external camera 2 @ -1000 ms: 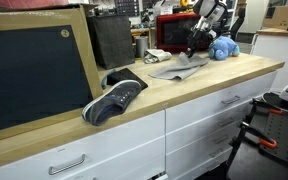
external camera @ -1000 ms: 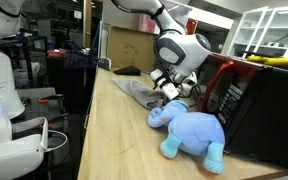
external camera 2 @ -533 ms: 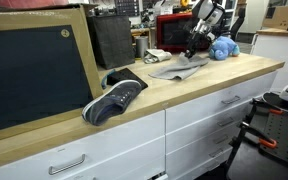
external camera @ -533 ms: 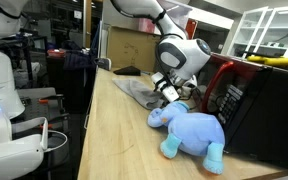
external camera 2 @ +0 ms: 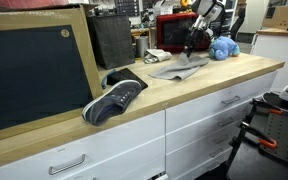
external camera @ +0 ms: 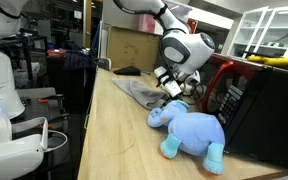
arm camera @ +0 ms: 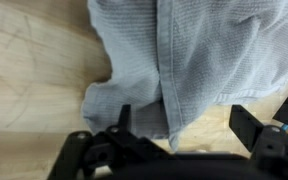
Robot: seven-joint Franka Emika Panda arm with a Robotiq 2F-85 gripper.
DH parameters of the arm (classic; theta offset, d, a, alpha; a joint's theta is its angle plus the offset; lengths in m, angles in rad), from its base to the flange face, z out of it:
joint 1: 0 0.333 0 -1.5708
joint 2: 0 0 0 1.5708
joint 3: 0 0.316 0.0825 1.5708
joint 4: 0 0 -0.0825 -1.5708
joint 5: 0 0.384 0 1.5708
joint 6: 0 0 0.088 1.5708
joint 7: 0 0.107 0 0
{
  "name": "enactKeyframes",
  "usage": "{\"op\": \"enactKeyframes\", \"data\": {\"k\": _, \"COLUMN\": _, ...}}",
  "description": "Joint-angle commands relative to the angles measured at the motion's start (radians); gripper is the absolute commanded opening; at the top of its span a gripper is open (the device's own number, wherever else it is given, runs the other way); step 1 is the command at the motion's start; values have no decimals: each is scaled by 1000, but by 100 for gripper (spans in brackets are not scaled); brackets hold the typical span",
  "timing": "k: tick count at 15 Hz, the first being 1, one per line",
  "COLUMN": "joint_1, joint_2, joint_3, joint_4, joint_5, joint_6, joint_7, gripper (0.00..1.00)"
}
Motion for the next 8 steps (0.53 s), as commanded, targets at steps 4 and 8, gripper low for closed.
{"op": "enactKeyframes", "data": {"k": 4, "joint_1": 0, "joint_2": -19, "joint_3": 1, "joint_4": 15, "joint_5": -9, "joint_6": -42, "joint_7": 67, "gripper": 100}}
{"op": "enactKeyframes", "data": {"k": 8, "joint_1": 3, "joint_2": -27, "joint_3": 1, "joint_4": 1, "joint_5": -11, "joint_6": -66, "joint_7": 77, "gripper": 100}}
